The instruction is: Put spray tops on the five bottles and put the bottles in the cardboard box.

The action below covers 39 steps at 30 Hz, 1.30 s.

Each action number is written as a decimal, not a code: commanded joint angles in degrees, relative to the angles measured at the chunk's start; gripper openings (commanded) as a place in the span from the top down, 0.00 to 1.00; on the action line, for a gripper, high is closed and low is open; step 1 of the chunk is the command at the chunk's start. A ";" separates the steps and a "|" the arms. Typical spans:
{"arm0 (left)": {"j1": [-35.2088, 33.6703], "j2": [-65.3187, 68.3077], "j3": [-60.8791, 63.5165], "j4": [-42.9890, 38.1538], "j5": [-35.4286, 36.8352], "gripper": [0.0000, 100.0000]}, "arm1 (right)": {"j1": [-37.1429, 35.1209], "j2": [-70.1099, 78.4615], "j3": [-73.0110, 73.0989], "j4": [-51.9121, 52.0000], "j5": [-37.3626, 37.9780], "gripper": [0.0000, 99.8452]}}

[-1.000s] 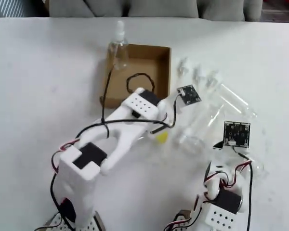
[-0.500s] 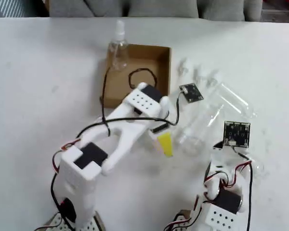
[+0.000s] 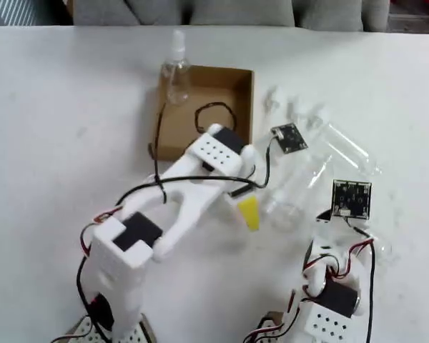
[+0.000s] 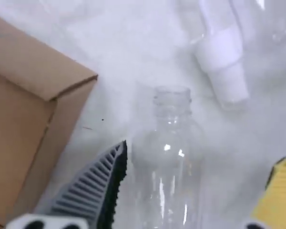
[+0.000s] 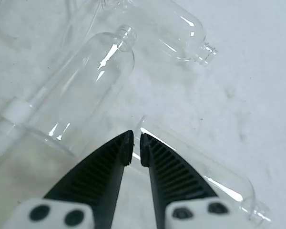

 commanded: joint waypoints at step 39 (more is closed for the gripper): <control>-2.86 0.22 -5.98 11.52 0.35 0.98 | -1.27 -0.57 1.23 -0.75 0.09 0.99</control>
